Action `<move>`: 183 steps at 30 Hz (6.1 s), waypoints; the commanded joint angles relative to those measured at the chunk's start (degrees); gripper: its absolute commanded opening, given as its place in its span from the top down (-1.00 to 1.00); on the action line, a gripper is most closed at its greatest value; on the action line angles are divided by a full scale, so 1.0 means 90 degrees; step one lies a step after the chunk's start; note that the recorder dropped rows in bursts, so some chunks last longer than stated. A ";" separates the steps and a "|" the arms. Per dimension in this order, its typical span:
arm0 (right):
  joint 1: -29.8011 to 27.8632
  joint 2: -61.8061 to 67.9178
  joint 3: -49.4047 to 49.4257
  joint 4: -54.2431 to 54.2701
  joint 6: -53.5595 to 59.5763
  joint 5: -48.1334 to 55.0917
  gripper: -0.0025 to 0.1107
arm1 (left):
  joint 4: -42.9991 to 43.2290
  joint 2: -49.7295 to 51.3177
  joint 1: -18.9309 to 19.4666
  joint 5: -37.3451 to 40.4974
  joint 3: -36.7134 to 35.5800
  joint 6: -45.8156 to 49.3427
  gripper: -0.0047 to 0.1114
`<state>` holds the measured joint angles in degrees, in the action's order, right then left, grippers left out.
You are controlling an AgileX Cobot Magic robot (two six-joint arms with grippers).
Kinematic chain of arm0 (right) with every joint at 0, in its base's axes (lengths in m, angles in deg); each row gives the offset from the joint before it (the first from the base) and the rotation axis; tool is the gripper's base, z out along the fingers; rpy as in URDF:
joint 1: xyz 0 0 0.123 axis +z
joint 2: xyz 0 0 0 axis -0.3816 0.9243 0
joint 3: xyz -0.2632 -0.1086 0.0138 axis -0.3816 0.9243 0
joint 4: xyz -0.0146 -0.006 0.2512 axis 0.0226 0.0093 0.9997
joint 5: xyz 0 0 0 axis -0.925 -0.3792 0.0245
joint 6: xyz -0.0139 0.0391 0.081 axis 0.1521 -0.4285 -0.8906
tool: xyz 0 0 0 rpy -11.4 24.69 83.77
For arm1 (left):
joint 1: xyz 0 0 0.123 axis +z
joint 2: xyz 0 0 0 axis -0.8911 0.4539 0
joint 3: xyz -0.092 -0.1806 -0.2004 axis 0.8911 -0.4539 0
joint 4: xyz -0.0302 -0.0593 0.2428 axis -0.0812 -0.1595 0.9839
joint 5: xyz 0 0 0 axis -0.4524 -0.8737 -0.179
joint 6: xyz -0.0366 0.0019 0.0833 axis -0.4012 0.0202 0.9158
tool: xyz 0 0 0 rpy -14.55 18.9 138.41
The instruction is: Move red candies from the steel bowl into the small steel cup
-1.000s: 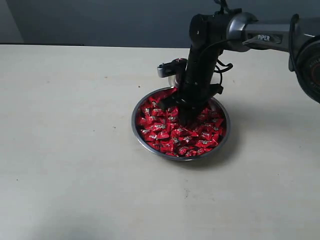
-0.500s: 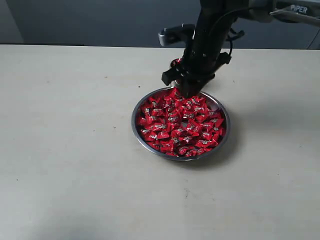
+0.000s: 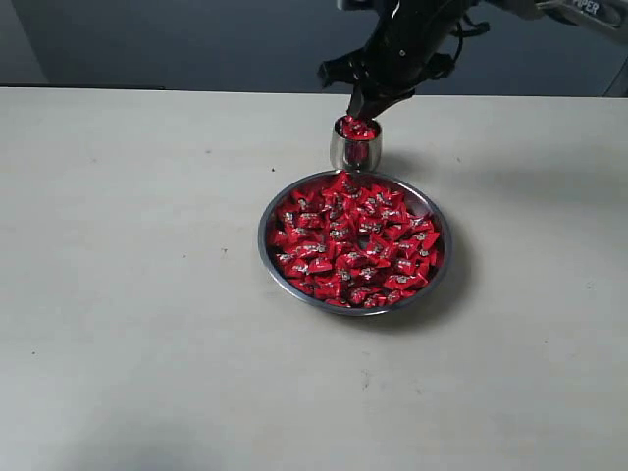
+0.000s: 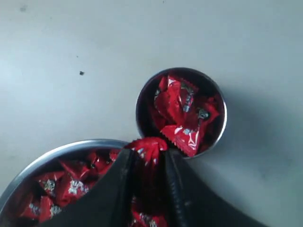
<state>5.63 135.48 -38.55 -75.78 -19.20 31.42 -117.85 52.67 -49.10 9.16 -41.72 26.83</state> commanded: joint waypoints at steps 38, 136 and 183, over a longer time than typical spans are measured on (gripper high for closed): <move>-0.0076 0.0654 -0.0601 -0.0783 -0.0203 -0.0861 0.31 | -0.0003 -0.0025 0.0021 -0.0034 0.0001 -0.0010 0.91; -0.0076 -1.0823 0.9153 -0.1904 -0.0746 -0.3694 0.95 | -0.0003 -0.0025 0.0021 -0.0034 0.0001 -0.0010 0.91; -0.0076 -1.1724 1.0006 -0.2223 -0.0914 -0.3523 0.95 | -0.0003 -0.0025 0.0021 -0.0034 0.0001 -0.0010 0.91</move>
<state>5.21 29.78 51.39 -95.37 -27.39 0.39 -117.85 52.67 -49.10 9.16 -41.72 26.83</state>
